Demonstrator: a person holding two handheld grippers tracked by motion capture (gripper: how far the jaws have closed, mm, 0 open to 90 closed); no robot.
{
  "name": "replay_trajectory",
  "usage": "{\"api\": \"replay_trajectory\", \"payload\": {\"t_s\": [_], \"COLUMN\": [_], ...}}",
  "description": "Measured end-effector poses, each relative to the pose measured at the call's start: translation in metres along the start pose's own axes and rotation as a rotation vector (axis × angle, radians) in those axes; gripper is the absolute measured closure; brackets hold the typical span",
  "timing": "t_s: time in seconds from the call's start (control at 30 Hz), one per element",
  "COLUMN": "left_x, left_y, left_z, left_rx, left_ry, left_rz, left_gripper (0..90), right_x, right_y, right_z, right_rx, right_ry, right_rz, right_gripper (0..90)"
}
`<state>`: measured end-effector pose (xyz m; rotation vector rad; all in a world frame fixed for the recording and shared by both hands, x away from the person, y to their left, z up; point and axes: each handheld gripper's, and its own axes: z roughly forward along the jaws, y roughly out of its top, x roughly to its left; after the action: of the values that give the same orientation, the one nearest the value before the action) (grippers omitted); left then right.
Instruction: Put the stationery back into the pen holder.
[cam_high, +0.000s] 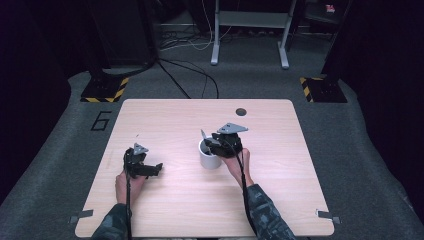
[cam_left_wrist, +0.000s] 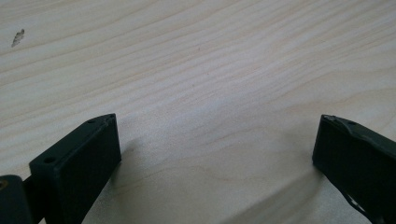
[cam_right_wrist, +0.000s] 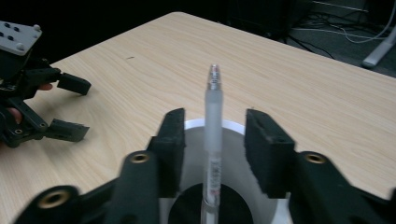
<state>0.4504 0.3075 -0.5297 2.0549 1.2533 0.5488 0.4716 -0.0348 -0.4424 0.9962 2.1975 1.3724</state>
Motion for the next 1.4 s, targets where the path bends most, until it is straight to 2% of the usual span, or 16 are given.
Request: {"api": "replay_trajectory", "payload": {"t_s": [0.03, 0.1, 0.2, 0.4, 0.63, 0.8, 1.1, 1.4], "left_x": [0.000, 0.000, 0.000, 0.000, 0.000, 0.000, 0.000, 0.000], "left_y": [0.000, 0.000, 0.000, 0.000, 0.000, 0.000, 0.000, 0.000], "left_z": [0.000, 0.000, 0.000, 0.000, 0.000, 0.000, 0.000, 0.000], "left_rx": [-0.001, 0.000, 0.001, -0.001, 0.002, 0.002, 0.001, 0.005], "left_ry": [0.000, 0.000, 0.000, 0.000, -0.001, -0.001, 0.000, -0.002], "left_rz": [-0.002, 0.000, -0.003, -0.001, -0.002, -0.003, -0.002, 0.000], "left_gripper": [0.9, 0.9, 0.9, 0.9, 0.9, 0.9, 0.9, 0.9], "right_x": [0.000, -0.001, -0.004, -0.009, -0.017, -0.025, -0.043, -0.061], "right_y": [0.000, 0.001, 0.002, 0.001, -0.006, -0.019, -0.059, -0.107], "right_z": [-0.003, -0.007, -0.017, -0.042, -0.078, -0.102, -0.135, -0.157], "right_rx": [-0.003, -0.006, 0.007, 0.027, 0.038, 0.065, 0.132, 0.186], "right_ry": [-0.002, -0.003, 0.001, -0.012, -0.042, -0.100, -0.177, -0.246], "right_rz": [0.014, 0.013, 0.021, 0.028, 0.034, 0.023, 0.060, 0.146], "right_gripper": [46.9, 41.0, 27.4, 16.3, 12.6, 9.5, 7.2, 6.8]}}
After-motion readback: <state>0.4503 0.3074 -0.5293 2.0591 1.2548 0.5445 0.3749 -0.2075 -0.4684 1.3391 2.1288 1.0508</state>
